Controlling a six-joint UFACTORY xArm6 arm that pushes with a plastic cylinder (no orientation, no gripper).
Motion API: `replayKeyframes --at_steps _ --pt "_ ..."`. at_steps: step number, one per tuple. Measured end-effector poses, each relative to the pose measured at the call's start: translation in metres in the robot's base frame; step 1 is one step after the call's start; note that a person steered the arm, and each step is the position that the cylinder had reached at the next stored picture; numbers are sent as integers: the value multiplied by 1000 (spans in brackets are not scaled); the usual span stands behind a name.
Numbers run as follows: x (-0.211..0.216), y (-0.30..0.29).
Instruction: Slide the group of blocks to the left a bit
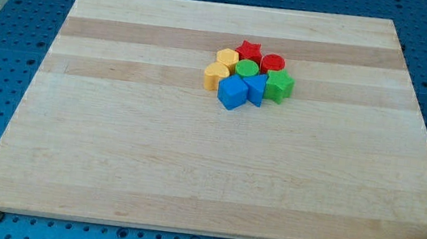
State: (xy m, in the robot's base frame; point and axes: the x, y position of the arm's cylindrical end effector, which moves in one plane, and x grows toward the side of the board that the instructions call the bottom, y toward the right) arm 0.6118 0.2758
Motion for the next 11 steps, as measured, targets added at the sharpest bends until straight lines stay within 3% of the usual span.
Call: replayKeyframes --at_steps 1,2,4,6,7,11 --pt "0 0" --pt "-35 0" --pt "-150 -35" --pt "-222 -93" --pt "-239 -118" --pt "-221 -219"
